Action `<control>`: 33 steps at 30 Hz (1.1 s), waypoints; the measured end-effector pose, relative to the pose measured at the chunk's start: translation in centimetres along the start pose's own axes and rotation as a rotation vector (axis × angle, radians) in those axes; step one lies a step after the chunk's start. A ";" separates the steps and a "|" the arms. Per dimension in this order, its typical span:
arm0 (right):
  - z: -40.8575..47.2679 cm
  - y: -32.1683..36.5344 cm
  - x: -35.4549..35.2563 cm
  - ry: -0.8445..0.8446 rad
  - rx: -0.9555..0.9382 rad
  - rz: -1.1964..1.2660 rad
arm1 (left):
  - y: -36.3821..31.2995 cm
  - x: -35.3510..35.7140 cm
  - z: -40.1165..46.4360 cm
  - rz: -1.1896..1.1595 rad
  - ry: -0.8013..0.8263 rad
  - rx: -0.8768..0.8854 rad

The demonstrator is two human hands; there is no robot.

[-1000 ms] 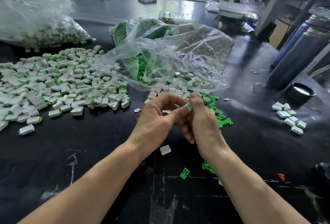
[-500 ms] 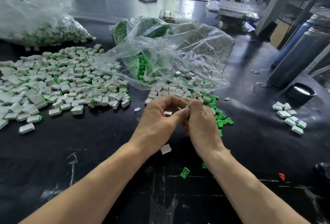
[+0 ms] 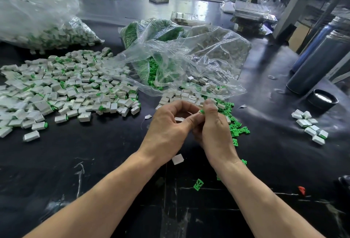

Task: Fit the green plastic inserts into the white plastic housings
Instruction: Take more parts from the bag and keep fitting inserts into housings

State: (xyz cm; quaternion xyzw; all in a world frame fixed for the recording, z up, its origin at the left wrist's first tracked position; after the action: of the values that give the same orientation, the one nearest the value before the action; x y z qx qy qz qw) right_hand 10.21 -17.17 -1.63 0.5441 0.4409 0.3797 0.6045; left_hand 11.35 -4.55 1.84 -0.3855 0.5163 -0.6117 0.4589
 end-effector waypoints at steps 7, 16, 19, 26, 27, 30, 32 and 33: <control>0.3 0.2 -1.2 -0.009 -0.032 -0.109 | 0.0 -2.0 0.6 0.149 -0.087 0.026; 0.1 1.2 -1.5 0.011 -0.116 -0.318 | 0.3 -7.9 1.9 0.590 -0.239 -0.015; -0.2 1.6 -1.5 0.011 -0.130 -0.302 | -0.2 -10.0 2.2 0.774 -0.312 -0.014; -0.3 1.6 -2.4 -0.018 -0.085 -0.272 | -1.4 -12.3 2.3 1.075 -0.440 -0.025; -0.2 1.6 -2.5 -0.021 -0.085 -0.280 | -1.5 -12.5 2.3 1.090 -0.452 -0.023; -0.2 1.5 -2.6 -0.030 -0.097 -0.294 | -1.8 -12.8 2.3 1.113 -0.479 -0.013; 0.0 1.5 -2.9 -0.050 -0.104 -0.311 | -2.1 -12.6 2.3 1.102 -0.484 0.020; 0.1 1.6 -3.1 -0.062 -0.101 -0.324 | -2.3 -12.4 2.3 1.092 -0.480 0.047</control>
State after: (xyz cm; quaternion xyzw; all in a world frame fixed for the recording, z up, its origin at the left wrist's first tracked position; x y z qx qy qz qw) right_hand 9.36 -19.93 0.29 0.4466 0.4843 0.2819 0.6976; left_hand 16.65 6.78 4.47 -0.1814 0.5080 -0.1940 0.8193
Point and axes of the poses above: each hand's wrist, its own z-axis towards the middle knuckle, its own x-axis out of the palm, y = z × x, the point moved 10 cm from there along z, towards the middle knuckle, and after that the axes turned 4 degrees about -z, right-handed, at the moved point
